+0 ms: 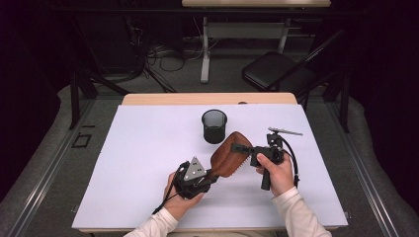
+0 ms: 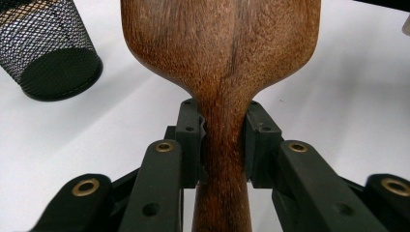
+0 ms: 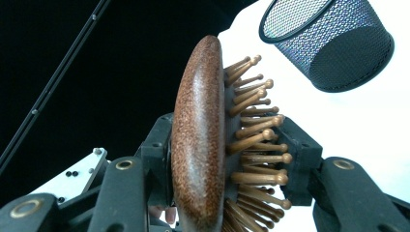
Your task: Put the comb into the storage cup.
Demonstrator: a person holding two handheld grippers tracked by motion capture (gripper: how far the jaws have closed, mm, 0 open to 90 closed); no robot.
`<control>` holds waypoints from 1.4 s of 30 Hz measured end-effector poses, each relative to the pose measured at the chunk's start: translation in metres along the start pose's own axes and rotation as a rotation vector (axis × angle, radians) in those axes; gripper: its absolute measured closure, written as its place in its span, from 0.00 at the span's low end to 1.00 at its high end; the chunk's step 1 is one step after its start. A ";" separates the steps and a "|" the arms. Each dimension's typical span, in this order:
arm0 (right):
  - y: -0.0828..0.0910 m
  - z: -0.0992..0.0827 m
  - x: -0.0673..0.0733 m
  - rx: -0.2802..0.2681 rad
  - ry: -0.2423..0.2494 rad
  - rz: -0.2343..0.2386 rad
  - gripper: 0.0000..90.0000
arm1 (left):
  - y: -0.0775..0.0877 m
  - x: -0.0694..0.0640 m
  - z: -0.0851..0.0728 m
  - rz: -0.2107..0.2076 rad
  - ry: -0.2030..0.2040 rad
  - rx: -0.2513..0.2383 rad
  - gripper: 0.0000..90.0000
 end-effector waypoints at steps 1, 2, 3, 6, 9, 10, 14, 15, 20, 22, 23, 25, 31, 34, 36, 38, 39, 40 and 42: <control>0.000 0.000 0.000 -0.004 -0.002 -0.001 0.54 | 0.000 0.000 0.000 -0.001 0.000 0.000 0.80; 0.000 0.000 0.000 -0.005 -0.007 -0.003 0.55 | 0.000 0.000 0.000 0.000 0.002 -0.001 0.80; 0.000 0.000 0.000 -0.006 -0.016 -0.005 0.55 | 0.000 0.000 0.000 -0.001 0.001 -0.001 0.80; 0.001 -0.001 -0.001 0.000 -0.037 -0.010 0.55 | 0.000 0.000 0.000 -0.004 0.004 0.000 0.80; 0.001 -0.001 -0.003 0.002 -0.059 -0.015 0.55 | -0.001 0.000 -0.001 -0.002 0.010 0.003 0.80; 0.001 -0.002 -0.004 0.005 -0.066 -0.017 0.55 | -0.001 0.000 -0.001 -0.003 0.010 0.005 0.80; 0.001 -0.002 -0.005 0.003 -0.073 -0.020 0.55 | -0.001 0.000 -0.001 -0.001 0.011 0.004 0.79; 0.001 -0.002 -0.005 0.002 -0.076 -0.022 0.55 | -0.002 0.000 -0.001 -0.003 0.013 0.004 0.79; 0.000 -0.002 -0.005 0.001 -0.075 -0.029 0.55 | -0.002 0.001 -0.002 0.001 0.016 0.008 0.79; 0.000 -0.002 -0.005 0.000 -0.073 -0.036 0.56 | -0.001 0.001 -0.002 0.003 0.021 0.006 0.78; 0.000 -0.001 -0.006 -0.001 -0.072 -0.040 0.56 | -0.001 0.002 -0.002 0.002 0.022 0.007 0.78; 0.000 -0.001 -0.006 0.008 -0.071 -0.044 0.56 | -0.001 0.003 -0.001 0.005 0.031 0.004 0.77; -0.002 0.001 -0.006 0.005 -0.087 -0.043 0.56 | 0.000 0.005 -0.002 0.008 0.046 0.003 0.76; -0.004 0.002 -0.007 0.013 -0.089 -0.050 0.56 | 0.000 0.006 -0.002 0.009 0.044 0.004 0.75; -0.004 0.003 -0.008 0.019 -0.084 -0.057 0.56 | 0.000 0.007 -0.001 0.013 0.046 0.001 0.75; -0.004 0.004 -0.008 0.020 -0.088 -0.057 0.56 | 0.001 0.008 -0.001 0.013 0.053 -0.003 0.75; -0.004 0.005 -0.009 0.024 -0.094 -0.058 0.56 | 0.001 0.008 -0.001 0.015 0.055 -0.004 0.74; -0.004 0.006 -0.009 0.021 -0.095 -0.056 0.56 | 0.001 0.008 -0.001 0.014 0.059 -0.006 0.74; -0.004 0.007 -0.009 0.026 -0.102 -0.054 0.56 | 0.001 0.009 -0.001 0.012 0.065 -0.006 0.74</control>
Point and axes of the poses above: each handheld gripper's, and its own axes: y roughly backward along the jaws, z roughly out of its top, x roughly to its left, the point moved 10 cm from there along -y, roughly forward along the jaws, and after that the axes turned 2 degrees about y, right-handed, at the moved point
